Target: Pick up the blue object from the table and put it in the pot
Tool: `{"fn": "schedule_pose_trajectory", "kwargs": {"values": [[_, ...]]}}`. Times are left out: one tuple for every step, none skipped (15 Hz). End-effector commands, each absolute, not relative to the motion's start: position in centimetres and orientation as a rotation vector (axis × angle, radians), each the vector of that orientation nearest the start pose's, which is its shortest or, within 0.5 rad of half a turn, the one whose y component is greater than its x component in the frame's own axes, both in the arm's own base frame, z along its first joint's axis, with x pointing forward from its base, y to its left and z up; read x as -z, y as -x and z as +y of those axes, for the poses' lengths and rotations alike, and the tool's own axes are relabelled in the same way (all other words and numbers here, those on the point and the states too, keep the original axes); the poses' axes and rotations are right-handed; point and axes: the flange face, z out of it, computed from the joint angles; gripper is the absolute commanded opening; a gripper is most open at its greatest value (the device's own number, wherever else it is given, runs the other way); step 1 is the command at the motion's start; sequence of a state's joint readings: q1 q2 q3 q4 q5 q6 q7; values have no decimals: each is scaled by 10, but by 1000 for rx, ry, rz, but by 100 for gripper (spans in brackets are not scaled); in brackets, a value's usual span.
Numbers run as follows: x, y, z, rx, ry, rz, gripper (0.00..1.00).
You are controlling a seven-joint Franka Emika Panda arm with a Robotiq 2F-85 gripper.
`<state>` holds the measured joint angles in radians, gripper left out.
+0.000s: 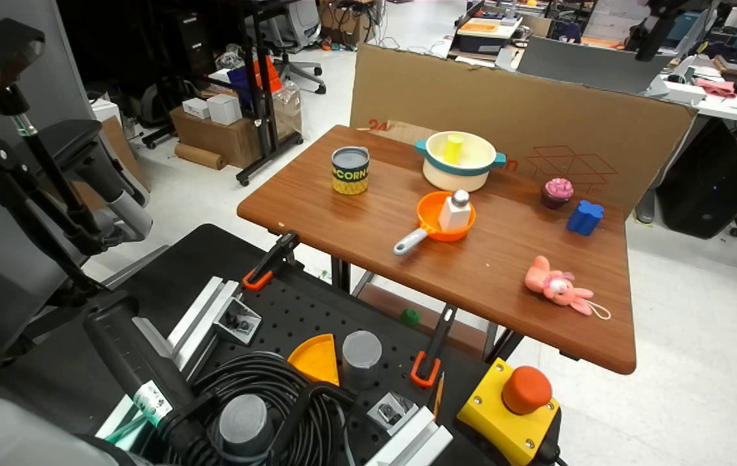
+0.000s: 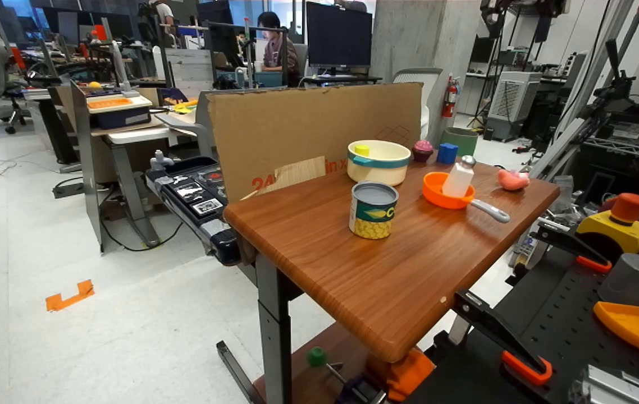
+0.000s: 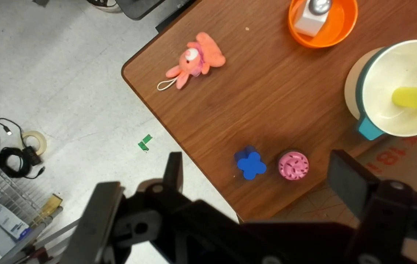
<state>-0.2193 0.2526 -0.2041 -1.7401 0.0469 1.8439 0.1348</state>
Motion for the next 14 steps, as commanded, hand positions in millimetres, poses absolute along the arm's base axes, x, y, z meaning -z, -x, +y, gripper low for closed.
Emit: {"fn": "schedule_pose_trajectory", "kwargs": {"values": [[-412, -566, -247, -273, 2985, 907, 100], [-409, -566, -247, -285, 2985, 908, 100], [-406, -566, -248, -297, 2985, 908, 100], [-403, -565, -249, -308, 2982, 908, 100], [-401, -564, -249, -317, 2981, 907, 100], [-400, -564, -249, -322, 2981, 909, 100], [-398, -564, -249, -315, 2982, 917, 100], [-397, -565, -249, -294, 2984, 925, 100], [-397, -566, -248, -262, 2988, 928, 100], [-397, -567, -248, -243, 2985, 929, 100], [-398, -568, -249, -230, 2984, 930, 100], [-399, -568, -249, -215, 2986, 930, 100], [-400, -569, -249, -196, 2988, 929, 100], [-401, -570, -250, -182, 2990, 930, 100]]}}
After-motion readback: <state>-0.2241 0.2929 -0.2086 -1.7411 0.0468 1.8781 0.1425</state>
